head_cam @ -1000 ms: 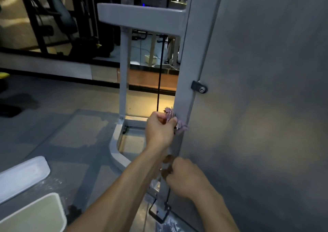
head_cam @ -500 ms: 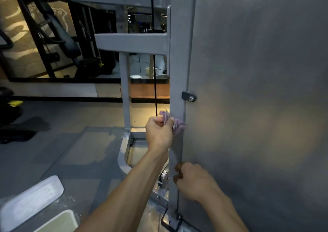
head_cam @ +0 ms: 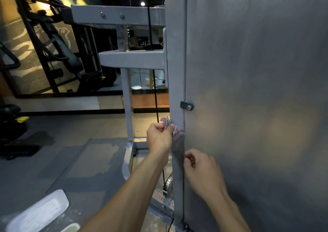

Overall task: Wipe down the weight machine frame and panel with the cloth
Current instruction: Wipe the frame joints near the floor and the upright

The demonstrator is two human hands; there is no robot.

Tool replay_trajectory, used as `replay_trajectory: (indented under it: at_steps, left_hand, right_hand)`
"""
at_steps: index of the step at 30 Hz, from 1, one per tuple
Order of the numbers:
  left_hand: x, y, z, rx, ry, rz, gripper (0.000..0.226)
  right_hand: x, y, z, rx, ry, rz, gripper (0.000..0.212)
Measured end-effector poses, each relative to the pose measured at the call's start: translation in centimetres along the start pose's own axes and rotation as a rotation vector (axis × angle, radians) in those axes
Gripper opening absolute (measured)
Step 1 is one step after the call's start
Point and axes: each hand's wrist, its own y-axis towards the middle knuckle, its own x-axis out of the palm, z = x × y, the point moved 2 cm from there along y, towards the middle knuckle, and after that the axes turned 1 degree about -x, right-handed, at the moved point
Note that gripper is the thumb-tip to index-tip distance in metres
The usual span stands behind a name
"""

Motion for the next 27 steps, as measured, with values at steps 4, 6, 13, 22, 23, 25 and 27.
replay_trajectory:
  at_steps: [4,6,13,22,23,25,27]
  left_hand:
    - [0.7,1.0,2.2,0.106,-0.049,-0.007,0.018]
    - [1.4,1.2,3.7,0.207,-0.037,0.003,0.022]
    - [0.0,-0.2,-0.4,0.054,-0.026,0.014,0.017]
    - [0.8,-0.2,5.5,0.516,0.241,0.016,0.013]
    - [0.6,-0.4,5.0,0.531,0.265,0.018,0.013]
    - [0.5,-0.3,5.0,0.571,0.262,0.000,0.012]
    - [0.7,-0.4,6.5,0.680,0.266,-0.025,0.013]
  right_hand:
    - [-0.2,-0.1,-0.5,-0.038,0.048,0.014,0.009]
    - [-0.3,0.1,-0.6,-0.039,0.072,0.025,0.008]
    - [-0.1,0.5,-0.7,-0.066,0.112,0.021,0.008]
    - [-1.0,1.6,-1.6,-0.199,0.280,0.156,0.027]
    - [-1.2,1.6,-1.6,-0.209,0.294,0.171,0.027]
    - [-1.4,1.7,-1.5,-0.219,0.303,0.190,0.026]
    - [-1.4,1.8,-1.2,-0.216,0.310,0.196,0.026]
